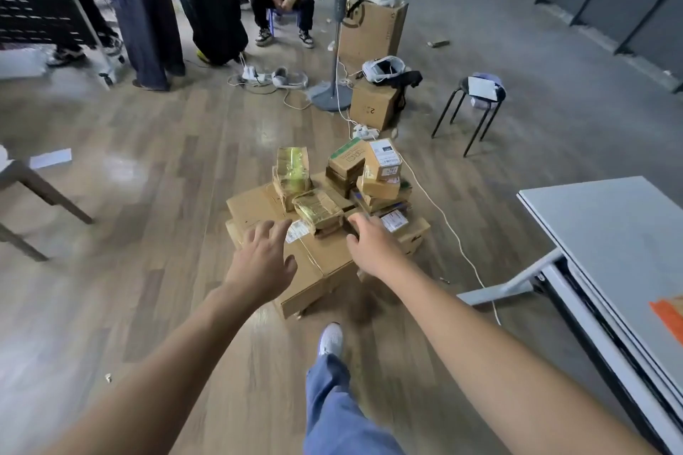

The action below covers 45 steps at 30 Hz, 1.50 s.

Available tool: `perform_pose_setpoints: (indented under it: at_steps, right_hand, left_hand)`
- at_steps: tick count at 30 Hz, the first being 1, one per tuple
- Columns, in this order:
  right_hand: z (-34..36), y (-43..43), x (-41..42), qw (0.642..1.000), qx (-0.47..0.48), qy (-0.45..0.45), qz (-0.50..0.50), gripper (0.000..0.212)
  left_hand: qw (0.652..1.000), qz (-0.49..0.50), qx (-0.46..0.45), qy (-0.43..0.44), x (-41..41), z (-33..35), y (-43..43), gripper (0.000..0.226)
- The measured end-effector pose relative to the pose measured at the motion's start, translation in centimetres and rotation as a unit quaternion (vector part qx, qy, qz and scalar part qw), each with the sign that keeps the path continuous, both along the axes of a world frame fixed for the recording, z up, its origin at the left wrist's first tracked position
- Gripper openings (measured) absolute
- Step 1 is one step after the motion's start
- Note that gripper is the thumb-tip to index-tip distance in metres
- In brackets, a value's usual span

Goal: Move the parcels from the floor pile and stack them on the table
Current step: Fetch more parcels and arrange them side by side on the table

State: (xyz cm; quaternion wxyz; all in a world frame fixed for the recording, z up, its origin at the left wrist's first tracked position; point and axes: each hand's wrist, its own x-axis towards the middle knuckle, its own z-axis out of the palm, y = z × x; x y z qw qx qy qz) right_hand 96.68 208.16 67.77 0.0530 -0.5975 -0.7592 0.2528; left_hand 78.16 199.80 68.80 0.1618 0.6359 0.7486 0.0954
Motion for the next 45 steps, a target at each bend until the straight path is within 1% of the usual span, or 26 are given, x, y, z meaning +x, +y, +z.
perform_pose_setpoints:
  at_steps: [4,8,11,15,20,25,28,31,34,36,37,38,39,40,43,45]
  right_hand:
    - [-3.8,8.5,-3.0,1.000,-0.017,0.019,-0.004,0.039]
    - [-7.2,17.5,-5.4,0.999,-0.043,0.019,-0.012,0.038]
    - [-9.2,22.7,-6.5,0.998,-0.062,0.011,-0.018,0.035]
    - [-11.7,28.1,-8.0,0.996,-0.088,-0.011,-0.022,0.037]
    - [-15.7,33.6,-11.0,0.991,-0.120,-0.028,-0.047,0.039]
    - [-21.4,38.4,-15.1,0.986,-0.148,-0.036,-0.067,0.042]
    - [-25.6,41.8,-18.1,0.981,-0.167,-0.030,-0.099,0.050]
    - [-29.8,44.7,-20.9,0.973,-0.187,-0.009,-0.134,0.054]
    - [-33.4,46.6,-23.0,0.964,-0.205,0.013,-0.168,0.056]
    - [-34.7,47.1,-23.8,0.965,-0.195,0.010,-0.177,0.048]
    - [-35.0,47.1,-24.1,0.965,-0.190,0.015,-0.182,0.041]
    - [-35.1,47.0,-24.3,0.964,-0.187,0.023,-0.185,0.034]
    - [-35.2,46.8,-24.4,0.964,-0.187,0.028,-0.184,0.033]
    - [-35.3,46.7,-24.5,0.965,-0.194,0.026,-0.176,0.035]
    - [-34.9,46.5,-25.1,0.967,-0.228,0.016,-0.113,0.039]
    - [-34.8,46.9,-26.1,0.970,-0.235,0.010,-0.068,0.040]
  left_hand:
    - [1.000,-0.011,-0.018,0.015,-2.8,-2.5,8.6,0.065]
    - [0.997,-0.020,-0.068,0.029,-5.2,-5.2,17.8,0.065]
    - [0.994,-0.031,-0.096,0.027,-6.6,-7.3,23.8,0.065]
    - [0.989,-0.043,-0.140,0.014,-8.6,-10.2,30.3,0.063]
    - [0.982,-0.044,-0.184,-0.019,-12.3,-14.6,37.5,0.060]
    - [0.977,0.014,-0.199,-0.079,-16.1,-20.4,45.3,0.056]
    - [0.965,0.031,-0.242,-0.097,-18.6,-25.5,49.6,0.053]
    - [0.957,0.044,-0.260,-0.122,-20.6,-30.2,52.6,0.048]
    - [0.941,0.066,-0.288,-0.167,-21.8,-32.8,54.3,0.045]
    - [0.924,0.092,-0.289,-0.234,-22.4,-34.3,54.8,0.037]
    - [0.910,0.119,-0.281,-0.281,-22.7,-35.1,54.8,0.035]
    - [0.888,0.160,-0.273,-0.334,-23.0,-35.3,54.7,0.034]
    - [0.865,0.202,-0.269,-0.371,-23.5,-35.4,54.6,0.032]
    - [0.850,0.235,-0.267,-0.389,-24.1,-35.4,54.3,0.027]
    - [0.835,0.282,-0.261,-0.393,-26.3,-35.0,52.4,0.009]
    - [0.828,0.310,-0.241,-0.400,-27.7,-35.1,50.7,0.008]
